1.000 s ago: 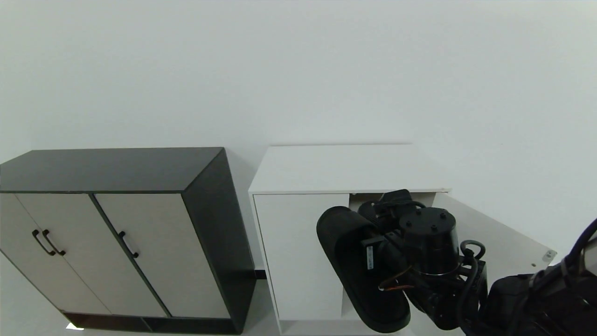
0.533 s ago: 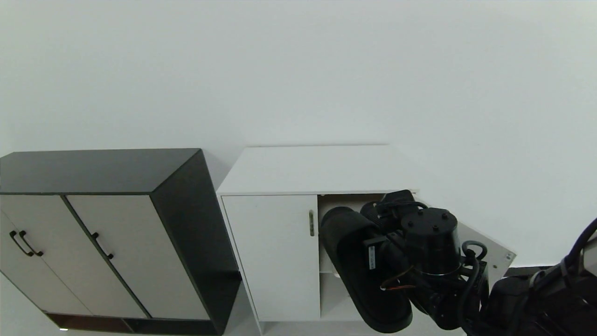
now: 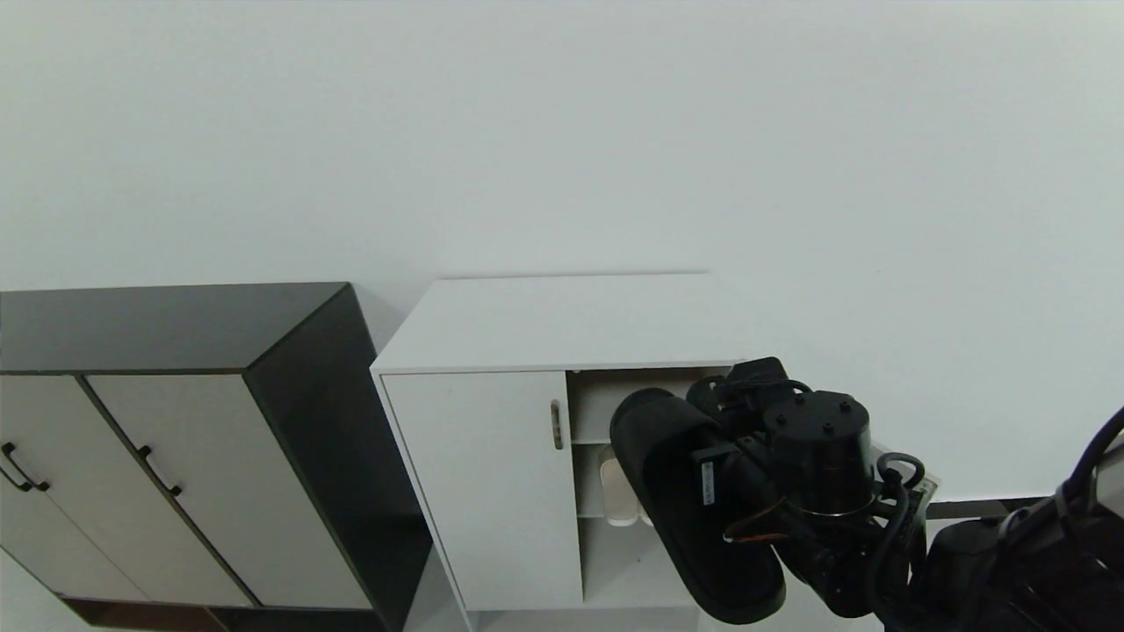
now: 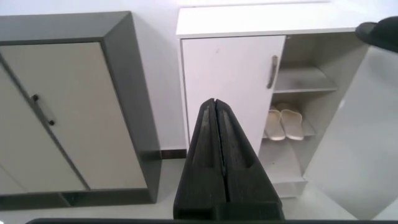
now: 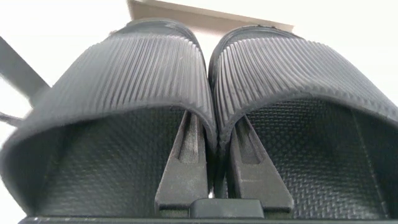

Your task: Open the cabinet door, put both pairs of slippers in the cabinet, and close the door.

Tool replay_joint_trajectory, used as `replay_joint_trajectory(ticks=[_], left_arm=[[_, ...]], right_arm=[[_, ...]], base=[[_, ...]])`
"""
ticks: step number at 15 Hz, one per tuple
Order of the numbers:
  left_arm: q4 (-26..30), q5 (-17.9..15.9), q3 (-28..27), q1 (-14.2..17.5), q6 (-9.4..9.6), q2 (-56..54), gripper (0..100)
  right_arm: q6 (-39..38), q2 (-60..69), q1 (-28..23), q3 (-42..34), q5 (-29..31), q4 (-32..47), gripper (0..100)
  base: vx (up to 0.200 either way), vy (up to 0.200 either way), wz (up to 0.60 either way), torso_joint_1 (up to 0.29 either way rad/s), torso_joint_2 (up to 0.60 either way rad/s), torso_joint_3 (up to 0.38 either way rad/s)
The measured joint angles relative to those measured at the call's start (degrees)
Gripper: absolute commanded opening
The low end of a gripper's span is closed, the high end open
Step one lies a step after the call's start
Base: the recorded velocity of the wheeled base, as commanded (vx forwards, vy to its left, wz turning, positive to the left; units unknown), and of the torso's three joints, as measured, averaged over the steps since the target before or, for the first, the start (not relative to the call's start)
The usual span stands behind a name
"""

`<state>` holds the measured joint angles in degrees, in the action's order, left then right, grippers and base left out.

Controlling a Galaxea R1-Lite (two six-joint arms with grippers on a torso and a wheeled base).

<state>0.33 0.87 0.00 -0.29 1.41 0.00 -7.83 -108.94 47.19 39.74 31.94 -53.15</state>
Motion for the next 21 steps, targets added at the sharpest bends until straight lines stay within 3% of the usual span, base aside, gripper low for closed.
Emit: replay_joint_trajectory(ticks=[7, 21], left_arm=[[-0.01, 0.0, 0.0, 0.0, 0.0, 0.0, 0], [0.0, 0.0, 0.0, 0.05, -0.02, 0.0, 0]], right_arm=[[0.02, -0.07, 0.02, -0.22, -0.04, -0.02, 0], [0.0, -1.12, 0.02, -1.29, -0.02, -1.78, 0]], base=[[0.0, 0.0, 0.0, -0.039, 0.08, 0.046], [0.0, 0.0, 0.0, -0.211, 0.51, 0.296]])
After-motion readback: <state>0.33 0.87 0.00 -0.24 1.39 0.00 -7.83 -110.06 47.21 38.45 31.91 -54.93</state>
